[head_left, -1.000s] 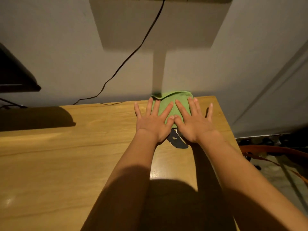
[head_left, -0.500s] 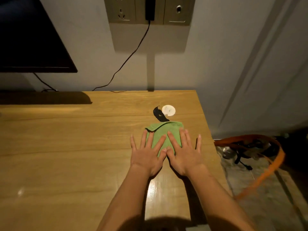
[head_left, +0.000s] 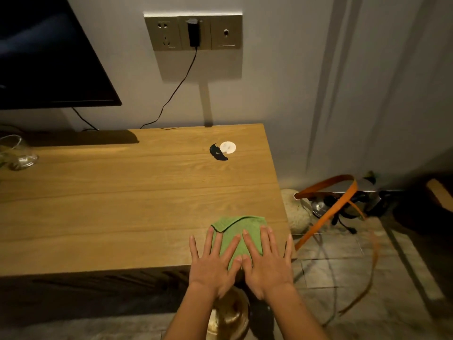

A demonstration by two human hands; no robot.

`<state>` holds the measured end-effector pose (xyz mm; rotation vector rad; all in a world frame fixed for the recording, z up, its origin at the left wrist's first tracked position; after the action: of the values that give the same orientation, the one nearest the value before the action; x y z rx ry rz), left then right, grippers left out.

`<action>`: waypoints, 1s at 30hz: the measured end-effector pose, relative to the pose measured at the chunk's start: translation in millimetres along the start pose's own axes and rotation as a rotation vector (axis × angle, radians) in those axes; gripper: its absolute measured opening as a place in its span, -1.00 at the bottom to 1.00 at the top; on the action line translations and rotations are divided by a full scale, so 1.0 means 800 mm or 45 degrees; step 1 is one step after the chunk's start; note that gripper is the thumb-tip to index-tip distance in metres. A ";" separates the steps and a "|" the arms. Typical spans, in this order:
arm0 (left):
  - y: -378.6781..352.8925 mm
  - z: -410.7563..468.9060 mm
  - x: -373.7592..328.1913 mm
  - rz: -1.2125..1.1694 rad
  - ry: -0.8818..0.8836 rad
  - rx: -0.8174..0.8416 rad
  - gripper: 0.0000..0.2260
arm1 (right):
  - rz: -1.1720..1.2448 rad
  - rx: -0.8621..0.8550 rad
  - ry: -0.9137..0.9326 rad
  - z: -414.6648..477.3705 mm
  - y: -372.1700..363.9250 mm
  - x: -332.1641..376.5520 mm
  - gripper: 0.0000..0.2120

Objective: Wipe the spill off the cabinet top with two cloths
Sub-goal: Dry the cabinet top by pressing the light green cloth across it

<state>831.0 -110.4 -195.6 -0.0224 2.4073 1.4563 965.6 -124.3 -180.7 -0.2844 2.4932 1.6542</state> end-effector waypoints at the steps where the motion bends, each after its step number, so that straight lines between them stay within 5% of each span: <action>1: 0.002 0.005 0.000 0.006 -0.003 -0.011 -0.48 | 0.009 -0.001 -0.003 0.003 0.000 -0.002 -0.43; 18: 0.136 0.332 -0.028 -0.037 -0.095 -0.315 -0.50 | -0.020 -0.182 -0.108 0.331 0.082 -0.116 -0.44; 30: 0.212 0.501 -0.019 0.040 -0.062 -0.294 -0.47 | 0.094 -0.191 -0.033 0.504 0.135 -0.152 -0.44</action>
<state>922.0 315.0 -215.8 -0.0025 2.1987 1.7208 1062.5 298.5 -213.9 -0.1875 2.3920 1.8650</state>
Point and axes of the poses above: each hand's wrist, its own z-axis towards the middle knuckle, its own y-axis out of the back of the hand, x = y × z, the point moved 6 cm from there along z, towards the middle knuckle, and after that the axes turned 15 degrees about -z, right-handed, at the moved point
